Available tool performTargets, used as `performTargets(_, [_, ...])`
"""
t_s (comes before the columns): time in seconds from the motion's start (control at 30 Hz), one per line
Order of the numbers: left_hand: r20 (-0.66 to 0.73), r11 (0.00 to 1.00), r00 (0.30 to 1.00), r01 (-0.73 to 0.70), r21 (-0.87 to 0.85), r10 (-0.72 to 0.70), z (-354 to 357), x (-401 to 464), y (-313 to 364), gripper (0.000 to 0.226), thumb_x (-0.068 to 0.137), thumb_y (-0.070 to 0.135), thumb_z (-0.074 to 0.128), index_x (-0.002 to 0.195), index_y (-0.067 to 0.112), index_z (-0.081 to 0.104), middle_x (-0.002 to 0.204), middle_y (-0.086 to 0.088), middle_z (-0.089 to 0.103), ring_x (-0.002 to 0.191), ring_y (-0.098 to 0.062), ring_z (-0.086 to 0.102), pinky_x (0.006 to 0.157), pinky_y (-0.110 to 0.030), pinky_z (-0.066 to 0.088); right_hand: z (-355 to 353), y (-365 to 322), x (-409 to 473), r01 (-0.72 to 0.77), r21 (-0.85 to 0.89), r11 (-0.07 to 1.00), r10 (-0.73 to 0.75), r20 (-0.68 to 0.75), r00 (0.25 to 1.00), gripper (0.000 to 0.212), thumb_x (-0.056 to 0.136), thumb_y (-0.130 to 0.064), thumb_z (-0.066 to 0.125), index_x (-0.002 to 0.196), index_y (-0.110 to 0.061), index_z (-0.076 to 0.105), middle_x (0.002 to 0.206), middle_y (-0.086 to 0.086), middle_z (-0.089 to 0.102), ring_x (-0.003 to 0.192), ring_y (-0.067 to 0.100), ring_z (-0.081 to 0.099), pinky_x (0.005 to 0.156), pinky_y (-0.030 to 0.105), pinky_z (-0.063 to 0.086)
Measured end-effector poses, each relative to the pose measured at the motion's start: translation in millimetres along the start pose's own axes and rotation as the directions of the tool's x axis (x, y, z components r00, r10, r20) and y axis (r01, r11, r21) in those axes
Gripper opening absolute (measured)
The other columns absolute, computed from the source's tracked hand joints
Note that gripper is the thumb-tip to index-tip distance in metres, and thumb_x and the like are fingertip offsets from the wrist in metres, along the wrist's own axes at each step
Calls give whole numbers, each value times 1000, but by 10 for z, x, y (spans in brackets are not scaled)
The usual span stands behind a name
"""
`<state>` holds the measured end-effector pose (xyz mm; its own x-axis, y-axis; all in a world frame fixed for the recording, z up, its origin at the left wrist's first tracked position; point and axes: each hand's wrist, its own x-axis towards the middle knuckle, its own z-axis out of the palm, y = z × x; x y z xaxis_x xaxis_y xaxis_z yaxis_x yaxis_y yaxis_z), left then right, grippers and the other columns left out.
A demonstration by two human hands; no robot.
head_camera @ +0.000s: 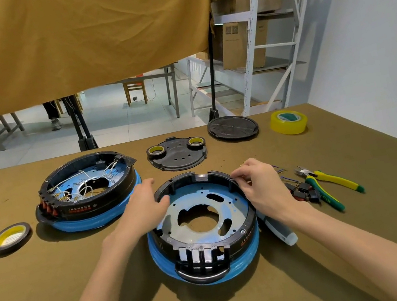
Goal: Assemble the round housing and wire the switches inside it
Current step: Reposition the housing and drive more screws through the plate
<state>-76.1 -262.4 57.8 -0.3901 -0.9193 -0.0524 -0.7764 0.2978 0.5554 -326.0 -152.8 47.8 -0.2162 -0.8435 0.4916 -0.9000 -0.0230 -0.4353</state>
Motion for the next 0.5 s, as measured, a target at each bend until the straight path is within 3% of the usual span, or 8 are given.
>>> performTargets(0.07, [59,982,997,66,-179,-56,8,54,-72,49,104,25,54,149,10,45,147,-11,51,121,-24,56,105,-40,42,7,5,10,-11,11,1000,11,5,1000,18,99,-9,63,112,-11,77,101,-2,63,93,15,63,87,30,56])
performTargets(0.1, [79,972,996,65,-226,-48,7,74,-103,28,105,23,52,129,11,60,123,-10,62,106,-22,59,93,-39,46,17,7,14,-26,24,999,25,7,1000,17,100,-8,63,111,-11,75,101,-3,63,94,13,63,88,29,55])
performTargets(0.13, [77,965,997,49,-256,-31,6,72,-111,16,105,22,50,101,13,63,94,-7,59,85,-20,56,77,-36,43,28,7,13,-48,46,998,48,8,999,17,100,-9,62,111,-12,74,102,-3,64,94,12,63,89,28,55])
performTargets(0.2, [32,971,999,4,-241,3,30,48,-100,30,106,21,46,77,14,49,70,-2,42,64,-16,40,61,-33,31,52,3,1,-102,98,990,102,5,995,15,101,-10,61,110,-14,71,99,-6,67,93,8,64,87,26,56])
performTargets(0.4, [-29,993,998,-60,-103,57,75,20,-54,32,110,22,38,80,16,47,74,-2,48,66,-17,46,57,-33,32,70,-21,-12,-96,119,988,108,-97,989,15,101,-8,59,107,-15,71,92,-9,69,81,2,65,72,13,50])
performTargets(0.5, [-38,994,997,-72,-87,69,74,20,-65,29,110,23,37,86,15,51,77,-3,52,68,-18,48,57,-33,33,77,-33,14,-106,73,992,112,-93,989,26,102,-4,54,114,-12,76,105,0,72,94,11,65,86,21,50])
